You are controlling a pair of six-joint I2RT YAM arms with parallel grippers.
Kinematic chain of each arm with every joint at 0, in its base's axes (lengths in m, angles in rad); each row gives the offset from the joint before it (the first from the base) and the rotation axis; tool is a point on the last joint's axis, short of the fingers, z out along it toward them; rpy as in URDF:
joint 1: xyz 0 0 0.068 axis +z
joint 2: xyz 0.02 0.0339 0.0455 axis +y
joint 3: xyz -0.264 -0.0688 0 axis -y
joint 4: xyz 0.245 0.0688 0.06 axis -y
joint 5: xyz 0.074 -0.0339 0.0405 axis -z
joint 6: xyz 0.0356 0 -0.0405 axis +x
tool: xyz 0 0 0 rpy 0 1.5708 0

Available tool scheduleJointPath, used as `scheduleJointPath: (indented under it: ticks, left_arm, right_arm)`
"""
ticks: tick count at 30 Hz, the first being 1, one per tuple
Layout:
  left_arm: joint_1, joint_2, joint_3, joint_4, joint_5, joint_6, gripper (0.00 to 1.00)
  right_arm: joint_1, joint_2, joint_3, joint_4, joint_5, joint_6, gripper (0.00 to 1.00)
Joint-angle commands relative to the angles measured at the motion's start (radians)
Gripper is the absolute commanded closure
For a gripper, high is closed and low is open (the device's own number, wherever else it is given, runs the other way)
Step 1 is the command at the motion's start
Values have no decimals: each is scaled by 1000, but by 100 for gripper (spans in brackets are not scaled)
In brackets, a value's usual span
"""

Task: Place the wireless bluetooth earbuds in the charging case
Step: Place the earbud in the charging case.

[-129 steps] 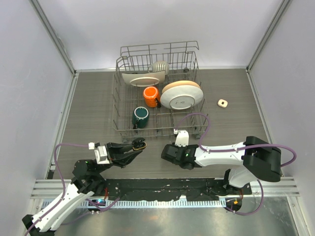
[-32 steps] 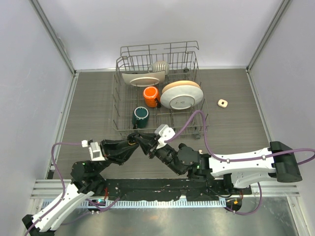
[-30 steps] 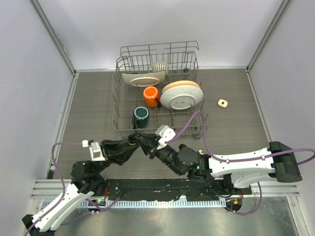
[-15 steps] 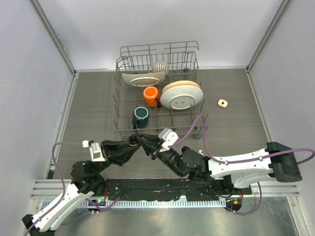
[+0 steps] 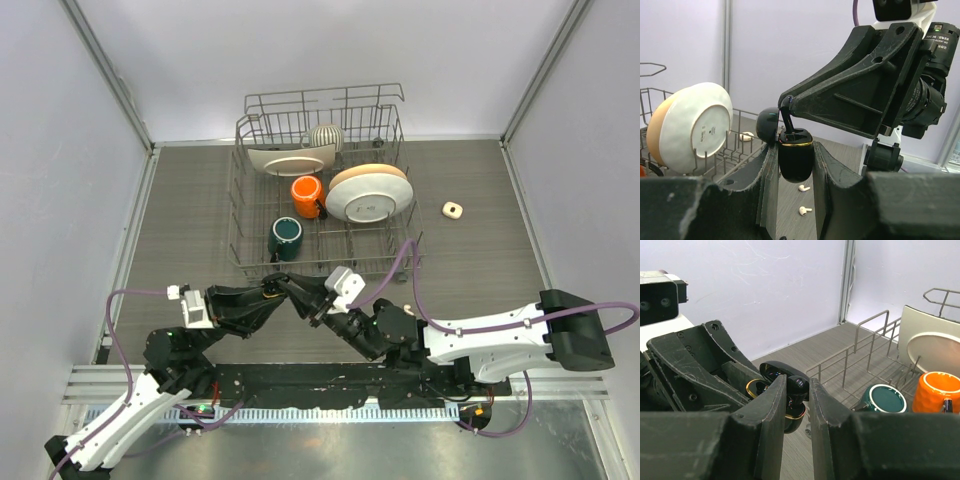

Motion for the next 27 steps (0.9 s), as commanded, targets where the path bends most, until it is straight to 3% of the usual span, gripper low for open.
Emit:
scheduleJointPath:
  ticks: [1, 27]
  left_arm:
    - [-3, -52, -114, 119, -36, 9, 100]
    - [-1, -52, -128, 131, -116, 12, 100]
  right_arm:
    - [4, -20, -19, 19, -59, -19, 99]
    - [5, -32, -20, -16, -136, -18, 99]
